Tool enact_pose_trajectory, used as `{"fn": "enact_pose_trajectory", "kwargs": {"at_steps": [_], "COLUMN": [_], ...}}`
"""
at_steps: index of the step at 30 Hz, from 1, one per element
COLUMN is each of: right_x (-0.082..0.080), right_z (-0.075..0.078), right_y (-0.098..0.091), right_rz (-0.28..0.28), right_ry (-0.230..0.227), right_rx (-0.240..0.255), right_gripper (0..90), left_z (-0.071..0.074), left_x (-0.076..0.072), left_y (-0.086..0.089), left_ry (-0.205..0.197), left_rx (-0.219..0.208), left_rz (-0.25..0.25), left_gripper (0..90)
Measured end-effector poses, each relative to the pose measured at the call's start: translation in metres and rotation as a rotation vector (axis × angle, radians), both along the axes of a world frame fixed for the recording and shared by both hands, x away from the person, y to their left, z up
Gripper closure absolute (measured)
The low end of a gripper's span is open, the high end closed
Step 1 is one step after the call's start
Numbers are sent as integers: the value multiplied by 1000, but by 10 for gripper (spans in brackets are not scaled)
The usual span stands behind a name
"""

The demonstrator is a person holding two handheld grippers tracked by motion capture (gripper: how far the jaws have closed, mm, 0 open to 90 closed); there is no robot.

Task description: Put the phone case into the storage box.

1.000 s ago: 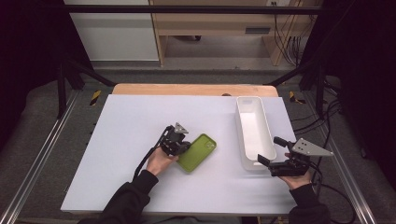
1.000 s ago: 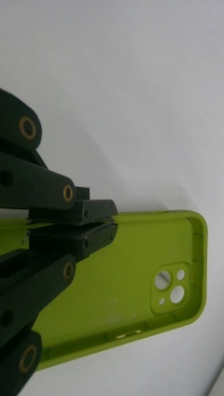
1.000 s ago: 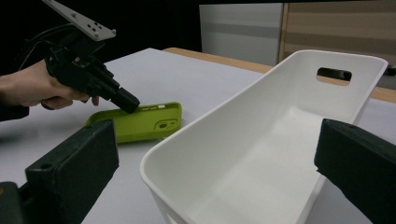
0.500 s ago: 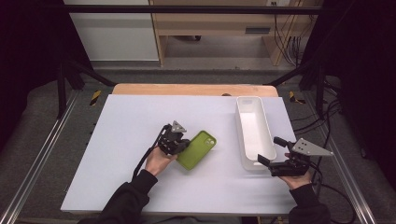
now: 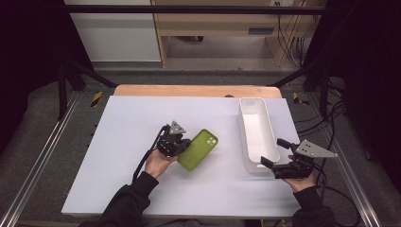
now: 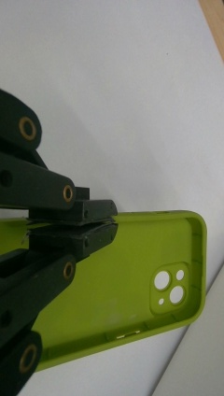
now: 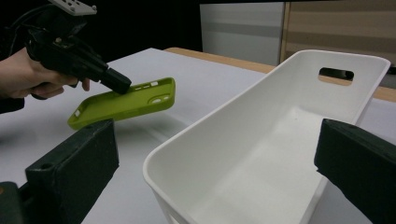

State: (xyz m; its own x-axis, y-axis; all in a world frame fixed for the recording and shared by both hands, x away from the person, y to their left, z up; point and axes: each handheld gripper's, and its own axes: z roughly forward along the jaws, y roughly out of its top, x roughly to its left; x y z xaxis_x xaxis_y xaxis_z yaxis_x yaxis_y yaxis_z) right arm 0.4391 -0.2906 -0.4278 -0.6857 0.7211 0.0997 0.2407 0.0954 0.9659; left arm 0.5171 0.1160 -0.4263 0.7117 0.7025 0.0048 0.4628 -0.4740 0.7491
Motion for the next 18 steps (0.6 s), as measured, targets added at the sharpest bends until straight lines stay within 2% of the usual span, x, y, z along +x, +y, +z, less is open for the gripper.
{"fn": "enact_pose_trajectory", "kwargs": {"at_steps": [10, 18], "right_x": [-1, -2], "right_z": [2, 6], "right_y": [2, 6], "right_rz": [3, 9], "right_ry": [-3, -10], "right_rx": [0, -3], "right_gripper": [2, 2], "left_z": [11, 16], "left_x": [-7, -11], "left_y": [7, 10], "left_ry": [-63, -91], "left_rx": [-11, -17], "left_rz": [-4, -13], "left_gripper": [870, 870]}}
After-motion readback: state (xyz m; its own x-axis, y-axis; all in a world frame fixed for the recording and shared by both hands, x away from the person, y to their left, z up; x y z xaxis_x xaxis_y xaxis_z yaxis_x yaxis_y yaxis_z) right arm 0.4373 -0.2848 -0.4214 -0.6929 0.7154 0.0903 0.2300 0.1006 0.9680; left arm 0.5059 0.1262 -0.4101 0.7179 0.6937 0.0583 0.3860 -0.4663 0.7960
